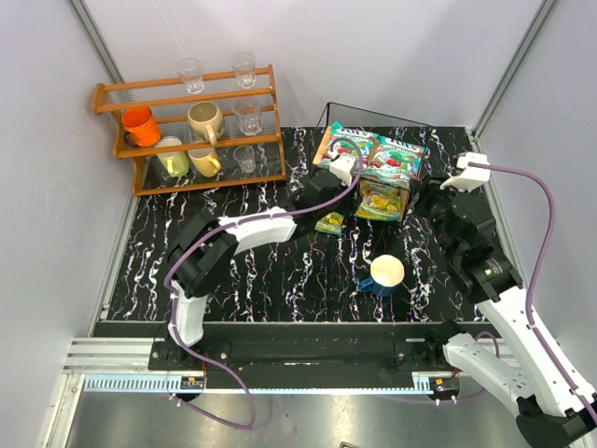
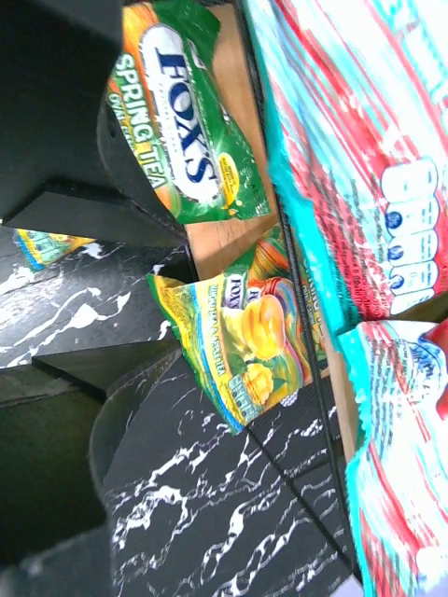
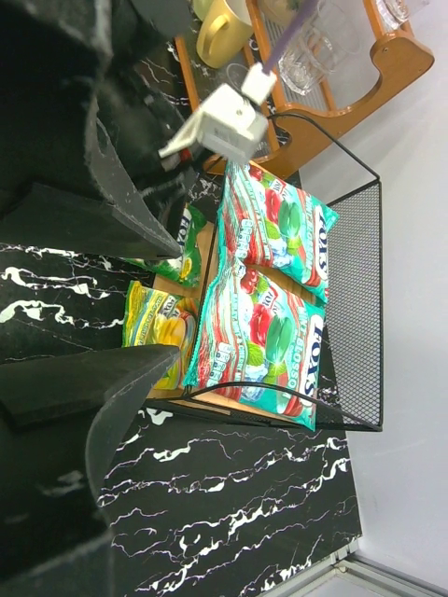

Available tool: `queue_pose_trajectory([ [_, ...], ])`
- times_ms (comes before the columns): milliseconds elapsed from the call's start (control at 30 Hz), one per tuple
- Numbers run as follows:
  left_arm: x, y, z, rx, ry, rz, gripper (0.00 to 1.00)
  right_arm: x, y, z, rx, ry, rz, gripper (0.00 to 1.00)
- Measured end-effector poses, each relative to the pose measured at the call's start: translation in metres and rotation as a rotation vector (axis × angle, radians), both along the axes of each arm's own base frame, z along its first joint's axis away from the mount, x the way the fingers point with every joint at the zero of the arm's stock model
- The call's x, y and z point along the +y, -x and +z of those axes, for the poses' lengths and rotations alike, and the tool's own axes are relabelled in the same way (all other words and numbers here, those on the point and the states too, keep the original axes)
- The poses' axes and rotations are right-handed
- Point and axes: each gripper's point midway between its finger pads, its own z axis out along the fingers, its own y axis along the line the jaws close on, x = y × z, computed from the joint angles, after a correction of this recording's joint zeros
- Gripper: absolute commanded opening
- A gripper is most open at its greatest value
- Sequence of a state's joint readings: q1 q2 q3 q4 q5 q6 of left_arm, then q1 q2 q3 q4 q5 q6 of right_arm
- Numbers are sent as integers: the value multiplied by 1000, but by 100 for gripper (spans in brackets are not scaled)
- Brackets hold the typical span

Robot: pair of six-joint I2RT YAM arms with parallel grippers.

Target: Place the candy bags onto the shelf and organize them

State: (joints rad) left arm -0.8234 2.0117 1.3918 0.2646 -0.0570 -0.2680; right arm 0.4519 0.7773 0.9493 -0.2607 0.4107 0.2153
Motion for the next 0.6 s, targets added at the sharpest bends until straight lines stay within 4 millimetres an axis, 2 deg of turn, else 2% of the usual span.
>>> queue_pose_trajectory([
  [100, 14, 13, 13, -2, 40, 13, 53, -1, 2, 3, -10, -7, 0, 50],
  [167, 26, 24, 13, 11, 61, 32, 55, -1, 3, 5, -14, -14, 0, 50],
  [233, 42, 36, 5, 41, 66, 59, 56, -2, 4, 6, -18, -19, 0, 50],
  [300, 61, 50, -10, 82, 63, 99, 56, -1, 4, 6, -19, -23, 0, 50],
  [433, 103, 81, -54, 190, 35, 194, 57, -1, 5, 6, -18, -26, 0, 50],
  [533, 122, 93, -79, 253, 8, 253, 57, -1, 5, 6, -19, -28, -1, 50],
  [600, 130, 95, -88, 281, -1, 288, 52, -2, 5, 7, -21, -31, -1, 50],
])
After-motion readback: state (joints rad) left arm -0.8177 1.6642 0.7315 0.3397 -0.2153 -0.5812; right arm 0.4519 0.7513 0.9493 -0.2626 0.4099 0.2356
